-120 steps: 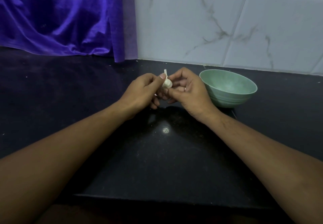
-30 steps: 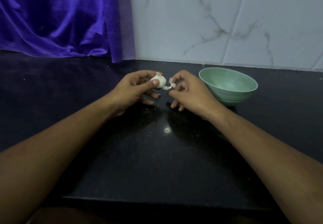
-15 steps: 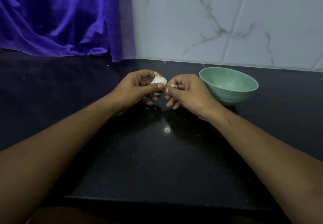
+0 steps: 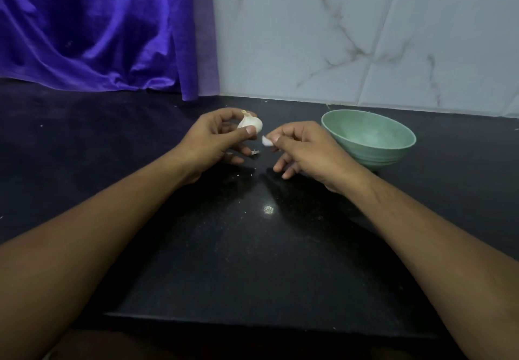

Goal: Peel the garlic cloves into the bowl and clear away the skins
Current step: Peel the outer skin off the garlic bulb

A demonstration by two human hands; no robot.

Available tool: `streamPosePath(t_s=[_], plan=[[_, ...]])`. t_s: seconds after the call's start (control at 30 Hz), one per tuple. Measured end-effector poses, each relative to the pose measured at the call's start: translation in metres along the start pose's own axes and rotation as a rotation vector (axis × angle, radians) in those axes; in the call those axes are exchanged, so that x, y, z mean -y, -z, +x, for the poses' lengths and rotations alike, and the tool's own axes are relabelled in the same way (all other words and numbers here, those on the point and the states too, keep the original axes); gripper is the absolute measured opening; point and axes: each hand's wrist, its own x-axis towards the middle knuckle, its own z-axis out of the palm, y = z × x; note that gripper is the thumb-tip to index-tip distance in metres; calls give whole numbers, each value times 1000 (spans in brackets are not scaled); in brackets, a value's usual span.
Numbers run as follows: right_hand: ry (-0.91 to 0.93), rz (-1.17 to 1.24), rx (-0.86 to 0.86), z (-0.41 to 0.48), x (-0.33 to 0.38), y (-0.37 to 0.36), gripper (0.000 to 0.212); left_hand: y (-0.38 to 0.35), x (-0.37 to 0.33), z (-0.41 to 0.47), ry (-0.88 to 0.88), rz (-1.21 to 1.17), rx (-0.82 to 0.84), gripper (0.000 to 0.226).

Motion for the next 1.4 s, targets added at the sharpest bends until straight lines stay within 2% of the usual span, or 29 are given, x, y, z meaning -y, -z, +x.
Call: streamPosePath(t_s=[0.13, 0.2, 0.3, 0.4, 0.53, 0.63, 0.73, 0.9, 1.0, 1.1, 1.3, 1.4], plan=[[99, -102, -53, 0, -5, -1, 17, 1, 0, -2, -11, 25, 11, 28], [124, -145, -78, 0, -3, -1, 6, 2, 0, -1, -12, 21, -16, 28], [129, -192, -106, -2, 0, 0, 17, 3, 0, -1, -18, 37, -27, 27], [152, -243, -146, -2, -1, 0, 19, 1, 0, -1, -19, 46, -16, 29], [216, -231, -236, 2, -2, 2, 11, 0, -2, -3, -16, 52, -9, 30], [205, -237, -235, 1, -2, 0, 13, -1, -3, -5, -15, 67, 3, 32], [163, -158, -197, 2, -3, -4, 21, -3, -5, -6, -12, 87, 16, 35], [117, 157, -67, -1, -1, -4, 19, -2, -8, -8, -32, 113, 48, 36], [73, 234, -38, -3, -1, -1, 16, -4, -9, -11, -58, 136, 52, 32], [88, 169, -22, 0, -2, -1, 14, -4, -10, -11, -63, 147, 39, 32], [184, -166, -47, 1, -3, 4, 13, -1, -9, -11, -61, 209, 53, 35], [198, -210, -59, 0, -3, 3, 14, 0, -8, -10, -60, 220, 61, 36]])
